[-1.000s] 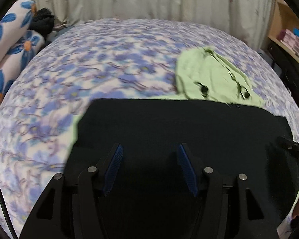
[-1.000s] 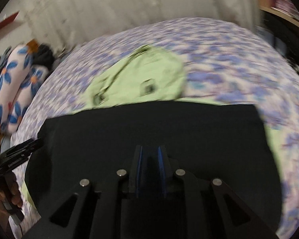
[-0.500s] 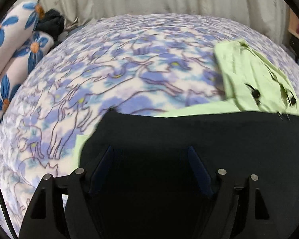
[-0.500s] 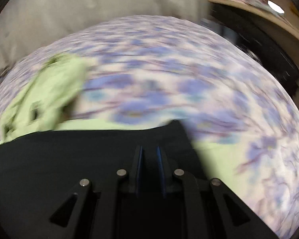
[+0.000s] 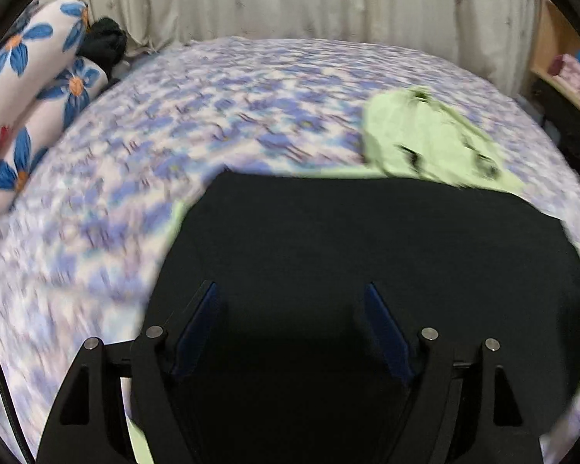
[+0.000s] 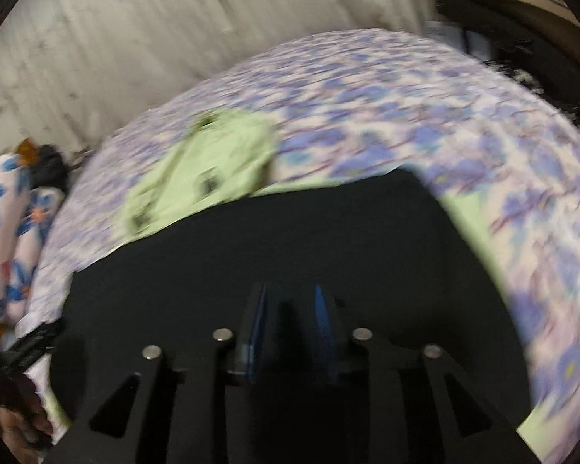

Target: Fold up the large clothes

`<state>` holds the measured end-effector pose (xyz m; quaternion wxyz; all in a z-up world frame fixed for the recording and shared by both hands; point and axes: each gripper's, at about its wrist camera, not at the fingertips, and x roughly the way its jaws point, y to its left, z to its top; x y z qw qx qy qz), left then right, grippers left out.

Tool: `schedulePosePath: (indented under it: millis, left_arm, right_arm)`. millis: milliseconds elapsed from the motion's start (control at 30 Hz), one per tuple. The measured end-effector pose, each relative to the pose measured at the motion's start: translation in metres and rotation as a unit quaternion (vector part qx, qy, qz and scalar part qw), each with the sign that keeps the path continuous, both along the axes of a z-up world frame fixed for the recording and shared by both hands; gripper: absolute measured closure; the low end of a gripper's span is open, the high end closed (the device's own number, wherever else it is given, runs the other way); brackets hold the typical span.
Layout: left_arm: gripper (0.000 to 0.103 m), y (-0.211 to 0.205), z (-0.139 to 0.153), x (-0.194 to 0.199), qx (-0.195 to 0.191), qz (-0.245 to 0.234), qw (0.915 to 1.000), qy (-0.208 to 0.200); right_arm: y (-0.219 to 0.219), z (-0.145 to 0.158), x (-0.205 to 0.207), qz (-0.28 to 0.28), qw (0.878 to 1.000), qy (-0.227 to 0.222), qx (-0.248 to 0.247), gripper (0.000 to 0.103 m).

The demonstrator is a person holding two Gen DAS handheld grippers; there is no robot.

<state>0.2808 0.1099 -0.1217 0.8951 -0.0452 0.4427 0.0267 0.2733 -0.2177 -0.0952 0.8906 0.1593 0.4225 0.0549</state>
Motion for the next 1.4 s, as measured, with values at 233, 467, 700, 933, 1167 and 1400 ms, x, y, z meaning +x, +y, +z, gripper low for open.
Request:
schedulePosePath:
  millis: [233, 467, 700, 933, 1167, 1400]
  left_arm:
    - [0.027, -0.044, -0.023, -0.061, -0.012, -0.025, 0.9996, 0.007]
    - [0.026, -0.010, -0.039, -0.079, 0.042, 0.015, 0.9990, 0.007]
    - [0.029, 0.015, -0.035, -0.088, 0.040, 0.028, 0.9987, 0.015]
    - [0.029, 0.021, -0.022, -0.088, 0.028, 0.048, 0.9980, 0.029]
    - [0.029, 0.031, -0.005, -0.109, 0.015, 0.061, 0.9976, 0.029]
    - [0.028, 0.035, 0.004, -0.134, -0.002, 0.062, 0.9976, 0.030]
  right_arm:
    - [0.075, -0.015, -0.053, 0.099, 0.995, 0.006, -0.028, 0.076]
    - [0.006, -0.032, -0.075, 0.031, 0.993, 0.015, -0.111, 0.076]
    - [-0.081, -0.025, -0.096, -0.073, 0.993, 0.029, -0.088, 0.077]
    - [-0.088, -0.002, -0.117, -0.093, 0.994, 0.021, -0.062, 0.076]
    - [-0.077, 0.016, -0.138, -0.083, 0.996, 0.006, -0.030, 0.067]
    - [-0.065, 0.023, -0.152, -0.063, 0.998, 0.001, -0.008, 0.057]
